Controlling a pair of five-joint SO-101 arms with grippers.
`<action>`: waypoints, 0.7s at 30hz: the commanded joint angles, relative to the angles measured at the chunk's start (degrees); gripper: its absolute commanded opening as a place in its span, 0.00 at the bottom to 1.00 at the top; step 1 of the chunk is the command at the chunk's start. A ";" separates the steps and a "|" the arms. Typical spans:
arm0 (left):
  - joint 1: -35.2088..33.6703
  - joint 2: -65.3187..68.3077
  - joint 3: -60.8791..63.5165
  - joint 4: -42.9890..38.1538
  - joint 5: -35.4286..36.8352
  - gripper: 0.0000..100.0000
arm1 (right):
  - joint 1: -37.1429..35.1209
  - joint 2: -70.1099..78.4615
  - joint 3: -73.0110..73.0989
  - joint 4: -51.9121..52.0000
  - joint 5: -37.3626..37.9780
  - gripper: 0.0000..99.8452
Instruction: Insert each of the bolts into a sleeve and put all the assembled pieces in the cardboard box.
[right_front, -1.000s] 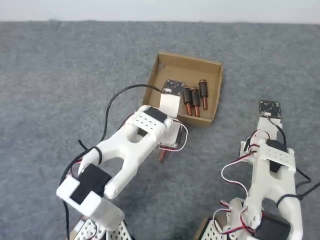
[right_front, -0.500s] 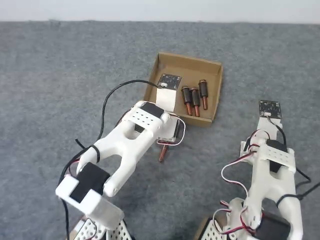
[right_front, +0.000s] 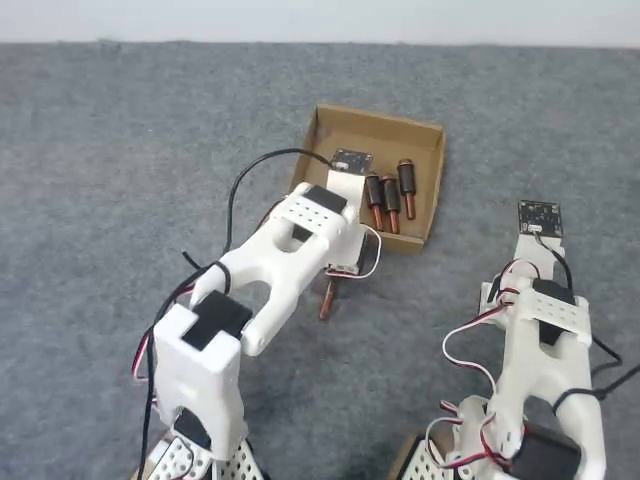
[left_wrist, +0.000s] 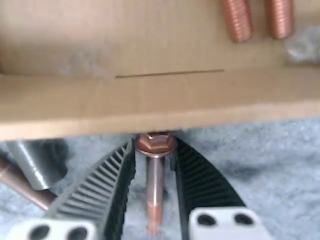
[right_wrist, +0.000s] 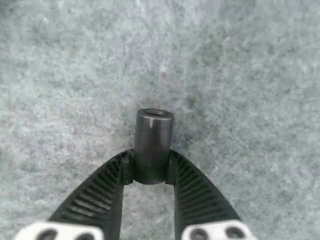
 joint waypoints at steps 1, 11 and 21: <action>-0.35 0.26 -3.30 0.35 0.44 0.05 | -0.57 -0.66 -3.08 -0.66 -0.26 0.01; -0.26 0.26 -3.12 1.32 0.18 0.01 | -0.57 -0.66 -3.16 -0.66 -0.26 0.01; -0.18 -8.70 2.42 0.97 -5.36 0.01 | -0.57 -0.66 -3.16 -0.75 -0.26 0.01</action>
